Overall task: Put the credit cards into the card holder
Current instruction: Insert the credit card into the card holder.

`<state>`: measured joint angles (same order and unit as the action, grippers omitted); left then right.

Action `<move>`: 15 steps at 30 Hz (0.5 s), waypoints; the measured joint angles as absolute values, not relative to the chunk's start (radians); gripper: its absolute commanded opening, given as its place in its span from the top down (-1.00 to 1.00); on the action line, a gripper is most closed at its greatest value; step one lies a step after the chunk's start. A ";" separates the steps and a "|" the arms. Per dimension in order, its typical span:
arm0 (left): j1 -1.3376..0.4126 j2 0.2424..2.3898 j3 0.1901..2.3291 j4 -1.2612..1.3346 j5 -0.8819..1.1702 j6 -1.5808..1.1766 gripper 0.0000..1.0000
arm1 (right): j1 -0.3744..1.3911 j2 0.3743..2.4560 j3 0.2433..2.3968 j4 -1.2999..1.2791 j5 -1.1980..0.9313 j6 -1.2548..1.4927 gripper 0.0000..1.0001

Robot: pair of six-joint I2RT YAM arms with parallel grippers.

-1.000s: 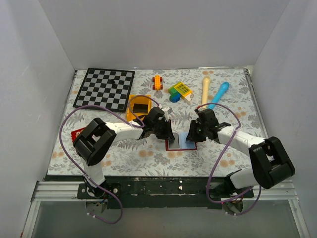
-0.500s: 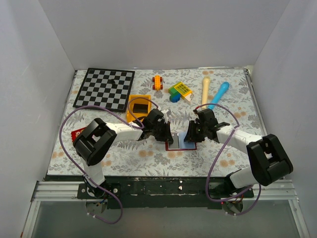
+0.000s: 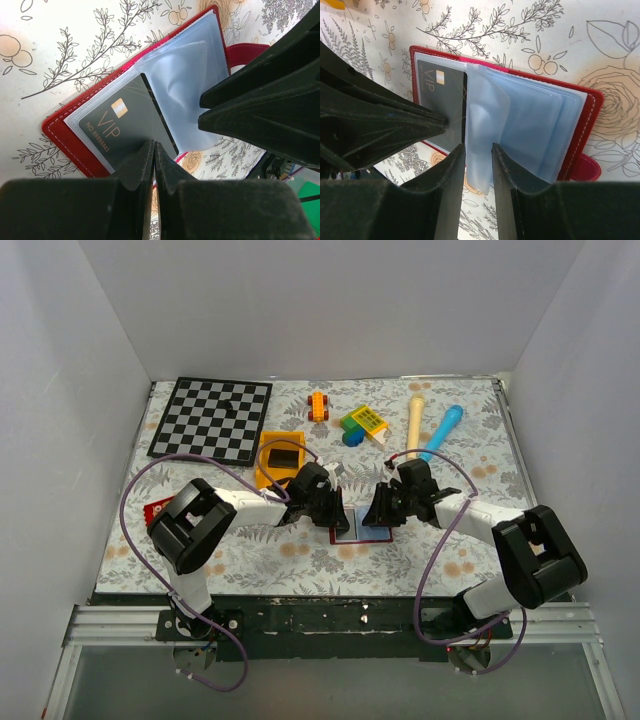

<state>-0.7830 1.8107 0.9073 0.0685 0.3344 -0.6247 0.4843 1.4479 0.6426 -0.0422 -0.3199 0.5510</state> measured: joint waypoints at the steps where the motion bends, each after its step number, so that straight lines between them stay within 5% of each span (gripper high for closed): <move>1: -0.783 1.811 0.906 0.071 0.336 -0.625 0.95 | 0.484 1.455 0.643 -0.034 -0.328 0.553 0.28; 15: -0.783 1.809 0.891 0.095 0.339 -0.633 0.97 | 0.484 1.493 0.643 0.047 -0.405 0.585 0.27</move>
